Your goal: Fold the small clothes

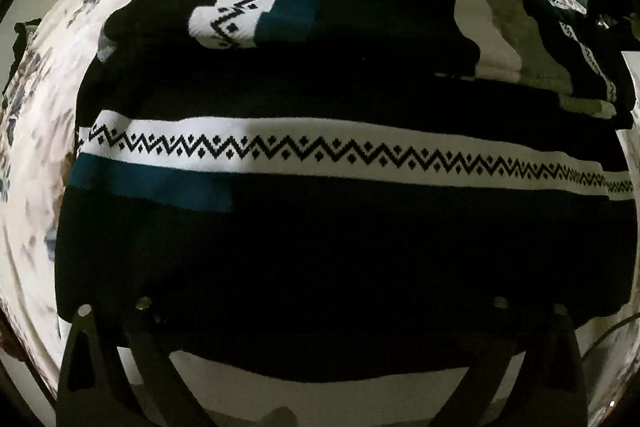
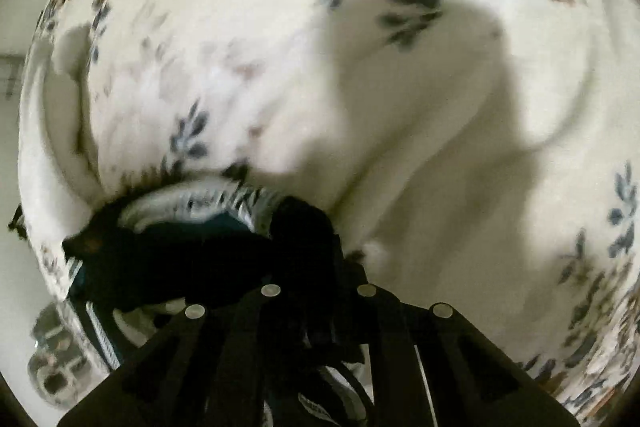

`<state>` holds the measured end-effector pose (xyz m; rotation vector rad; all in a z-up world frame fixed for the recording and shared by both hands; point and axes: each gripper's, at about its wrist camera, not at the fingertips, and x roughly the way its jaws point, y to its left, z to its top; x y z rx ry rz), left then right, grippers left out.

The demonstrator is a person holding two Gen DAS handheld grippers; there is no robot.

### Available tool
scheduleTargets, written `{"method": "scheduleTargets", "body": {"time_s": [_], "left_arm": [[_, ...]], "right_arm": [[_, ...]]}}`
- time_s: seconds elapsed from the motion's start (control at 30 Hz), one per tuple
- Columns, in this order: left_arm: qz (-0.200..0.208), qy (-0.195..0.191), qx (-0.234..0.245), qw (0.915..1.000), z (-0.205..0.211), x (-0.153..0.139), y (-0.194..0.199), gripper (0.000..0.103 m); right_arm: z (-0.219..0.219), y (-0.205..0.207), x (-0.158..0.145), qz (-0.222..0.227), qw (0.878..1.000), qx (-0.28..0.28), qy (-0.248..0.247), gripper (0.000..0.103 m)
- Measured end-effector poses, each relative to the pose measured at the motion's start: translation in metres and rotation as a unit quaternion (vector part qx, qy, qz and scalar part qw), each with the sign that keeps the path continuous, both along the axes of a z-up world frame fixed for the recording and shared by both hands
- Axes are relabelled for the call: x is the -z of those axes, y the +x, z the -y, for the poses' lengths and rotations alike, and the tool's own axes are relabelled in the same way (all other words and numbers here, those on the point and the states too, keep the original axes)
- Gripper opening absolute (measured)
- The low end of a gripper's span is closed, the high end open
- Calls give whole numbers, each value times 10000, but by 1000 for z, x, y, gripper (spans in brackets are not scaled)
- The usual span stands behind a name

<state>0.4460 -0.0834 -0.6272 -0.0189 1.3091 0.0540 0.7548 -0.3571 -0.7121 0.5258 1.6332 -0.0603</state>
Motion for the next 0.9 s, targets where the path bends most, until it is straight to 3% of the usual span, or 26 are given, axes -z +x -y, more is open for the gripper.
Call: {"method": "scheduleTargets", "body": {"time_s": [0.07, 0.1, 0.27, 0.43, 0.53, 0.7, 0.87, 0.9], "left_arm": [[-32, -20, 45, 10000, 3, 0, 4, 103], [-74, -65, 62, 9999, 3, -2, 6, 103], [-81, -469, 120, 9988, 1, -33, -3, 103], [-16, -517, 216, 9984, 27, -67, -46, 103], [-122, -458, -37, 9989, 38, -72, -87, 103], [-559, -24, -846, 9948, 55, -69, -153, 103], [-910, 148, -1677, 9815, 67, -59, -194, 103], [-946, 198, -1729, 9802, 68, -58, -201, 103]], "right_arm": [[-2, -1, -12, -50, 9999, -118, 108, 35], [1, -6, -21, 33, 9997, -86, 207, 51], [38, -68, -73, 99, 9996, 86, 247, 53], [57, -167, -93, -130, 9992, -131, 356, 53], [51, -238, -69, -612, 9932, -531, 839, 53], [18, -357, 5, -1488, 9648, -1243, 1775, 53], [-26, -436, 63, -1768, 9397, -1177, 2681, 53], [-33, -444, 68, -1747, 9381, -1183, 2745, 48]]}}
